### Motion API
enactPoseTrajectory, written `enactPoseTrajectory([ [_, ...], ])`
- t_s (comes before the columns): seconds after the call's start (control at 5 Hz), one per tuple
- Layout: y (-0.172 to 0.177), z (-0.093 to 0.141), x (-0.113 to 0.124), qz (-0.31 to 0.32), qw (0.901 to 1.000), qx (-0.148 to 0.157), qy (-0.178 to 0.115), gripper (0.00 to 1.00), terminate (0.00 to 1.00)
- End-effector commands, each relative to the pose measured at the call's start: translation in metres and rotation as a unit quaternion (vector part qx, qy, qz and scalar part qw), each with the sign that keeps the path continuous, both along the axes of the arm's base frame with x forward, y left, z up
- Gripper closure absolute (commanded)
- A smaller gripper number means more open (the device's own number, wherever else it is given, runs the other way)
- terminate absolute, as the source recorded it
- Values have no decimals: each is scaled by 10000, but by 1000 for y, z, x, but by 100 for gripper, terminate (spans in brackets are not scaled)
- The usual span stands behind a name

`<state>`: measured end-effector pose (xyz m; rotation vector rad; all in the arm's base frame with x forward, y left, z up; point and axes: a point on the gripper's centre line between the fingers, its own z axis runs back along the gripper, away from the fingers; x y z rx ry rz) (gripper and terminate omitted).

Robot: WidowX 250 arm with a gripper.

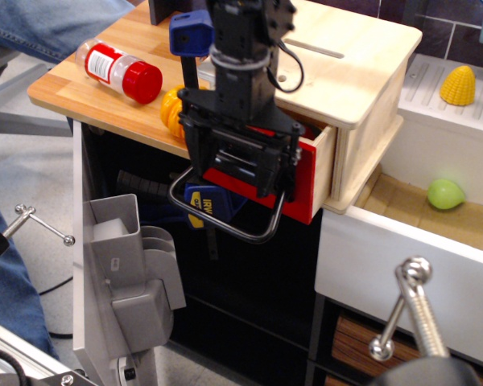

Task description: Close drawer of box

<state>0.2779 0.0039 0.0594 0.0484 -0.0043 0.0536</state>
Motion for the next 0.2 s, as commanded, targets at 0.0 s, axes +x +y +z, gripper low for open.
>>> enactPoseTrajectory([
  [0.0,11,38,43,-72,9974,-259,-667,0,100],
])
